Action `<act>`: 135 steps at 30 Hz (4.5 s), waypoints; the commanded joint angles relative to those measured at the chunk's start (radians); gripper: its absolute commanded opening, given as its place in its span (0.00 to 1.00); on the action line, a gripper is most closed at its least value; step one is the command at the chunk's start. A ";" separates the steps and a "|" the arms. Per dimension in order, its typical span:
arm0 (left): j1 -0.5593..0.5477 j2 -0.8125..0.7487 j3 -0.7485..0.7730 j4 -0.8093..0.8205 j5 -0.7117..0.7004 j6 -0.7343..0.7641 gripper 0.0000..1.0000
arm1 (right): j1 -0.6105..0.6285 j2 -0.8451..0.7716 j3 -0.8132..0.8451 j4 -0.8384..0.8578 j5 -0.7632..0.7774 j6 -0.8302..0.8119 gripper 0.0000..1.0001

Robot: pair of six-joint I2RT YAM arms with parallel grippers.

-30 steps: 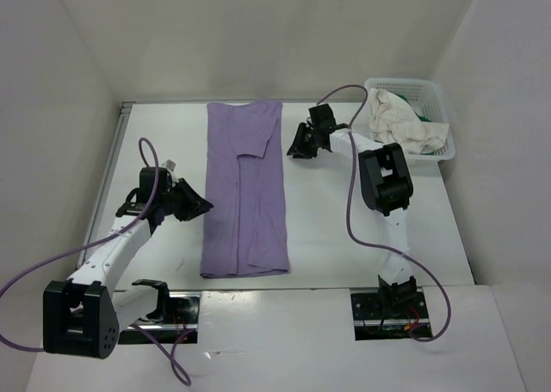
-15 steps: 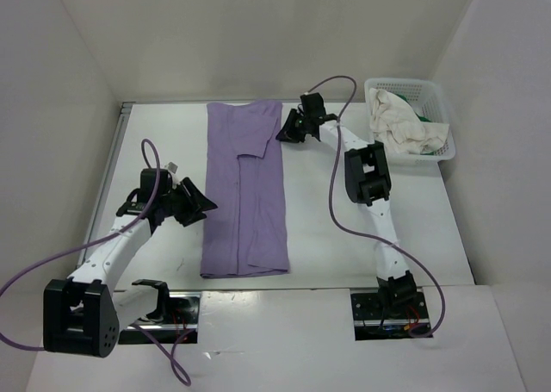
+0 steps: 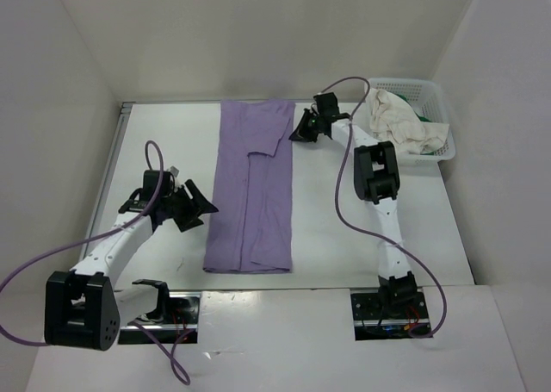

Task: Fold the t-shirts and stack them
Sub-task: Rotate the tshirt 90 degrees, then grab the bottom of the folded rectangular tshirt with both arms, then fold the folded rectangular tshirt in 1/3 of the way

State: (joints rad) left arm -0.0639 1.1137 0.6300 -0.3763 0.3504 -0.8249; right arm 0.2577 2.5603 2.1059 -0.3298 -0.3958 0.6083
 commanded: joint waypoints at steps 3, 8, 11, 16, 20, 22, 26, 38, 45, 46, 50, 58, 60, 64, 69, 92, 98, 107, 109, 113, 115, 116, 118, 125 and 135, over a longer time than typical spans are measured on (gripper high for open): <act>-0.034 0.011 -0.007 -0.019 -0.025 0.024 0.67 | -0.106 -0.055 -0.027 -0.080 0.029 -0.070 0.10; -0.109 0.024 -0.007 -0.079 -0.093 -0.008 0.59 | -0.120 -0.184 -0.064 -0.115 -0.017 -0.096 0.36; -0.161 0.040 -0.007 -0.114 -0.178 -0.069 0.50 | -0.098 -0.303 -0.157 -0.146 0.009 -0.114 0.38; -0.189 -0.107 -0.091 -0.136 -0.268 -0.187 0.60 | -0.067 -0.701 -0.595 -0.080 0.041 -0.082 0.38; -0.200 -0.137 -0.136 -0.136 -0.257 -0.233 0.61 | 0.055 -0.969 -0.939 -0.029 0.060 -0.013 0.38; -0.209 -0.137 -0.173 -0.136 -0.246 -0.243 0.61 | 0.116 -1.090 -1.113 -0.014 0.060 0.031 0.38; -0.209 -0.137 -0.236 -0.093 -0.202 -0.273 0.60 | 0.314 -1.253 -1.380 0.070 0.069 0.227 0.38; -0.218 -0.146 -0.273 -0.046 -0.159 -0.286 0.43 | 0.475 -1.378 -1.627 0.161 0.048 0.402 0.48; -0.218 -0.157 -0.291 -0.055 -0.129 -0.275 0.31 | 0.548 -1.352 -1.667 0.216 0.073 0.466 0.48; -0.218 -0.157 -0.291 -0.055 -0.129 -0.275 0.29 | 0.548 -1.351 -1.667 0.216 0.084 0.456 0.48; -0.228 -0.166 -0.291 -0.065 -0.120 -0.275 0.25 | 0.548 -1.293 -1.658 0.239 0.094 0.446 0.48; -0.246 -0.176 -0.282 -0.075 -0.090 -0.275 0.10 | 0.548 -1.223 -1.607 0.233 0.146 0.409 0.19; -0.255 -0.187 -0.282 -0.084 -0.090 -0.275 0.08 | 0.548 -1.244 -1.630 0.219 0.146 0.409 0.15; -0.278 -0.198 -0.282 -0.093 -0.071 -0.275 0.04 | 0.560 -1.281 -1.682 0.219 0.127 0.435 0.06; -0.324 -0.210 -0.248 -0.153 -0.038 -0.275 0.00 | 0.698 -1.353 -1.692 0.189 0.104 0.533 0.03; -0.139 0.507 0.615 0.072 -0.165 -0.033 0.01 | 0.152 -0.878 -0.862 -0.086 0.160 -0.070 0.00; -0.139 0.687 0.767 0.105 -0.176 -0.013 0.02 | 0.066 -0.756 -0.782 -0.060 0.181 -0.123 0.00; -0.139 0.865 0.861 0.117 -0.199 0.007 0.07 | 0.034 -0.543 -0.612 -0.069 0.172 -0.173 0.00; -0.139 0.893 0.872 0.117 -0.223 0.007 0.07 | 0.034 -0.514 -0.569 -0.069 0.163 -0.173 0.00; -0.129 0.903 0.872 0.126 -0.234 0.007 0.15 | 0.034 -0.480 -0.518 -0.069 0.163 -0.163 0.02; -0.120 0.882 0.872 0.152 -0.234 -0.003 0.34 | 0.034 -0.469 -0.498 -0.078 0.172 -0.154 0.07; -0.108 0.867 0.835 0.169 -0.234 -0.013 0.38 | 0.034 -0.469 -0.486 -0.078 0.181 -0.154 0.12; -0.093 0.801 0.804 0.194 -0.218 -0.035 0.40 | 0.034 -0.494 -0.475 -0.078 0.190 -0.154 0.17; -0.123 0.589 0.581 0.272 -0.162 -0.059 0.45 | 0.034 -0.549 -0.438 -0.141 0.206 -0.154 0.36; -0.243 0.683 0.409 0.350 -0.116 -0.077 0.37 | 0.195 -0.574 -0.599 -0.088 0.132 -0.139 0.01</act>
State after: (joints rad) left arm -0.3279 1.7744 1.0786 -0.0647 0.2199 -0.8967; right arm 0.3729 2.0319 1.5719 -0.4438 -0.2283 0.4629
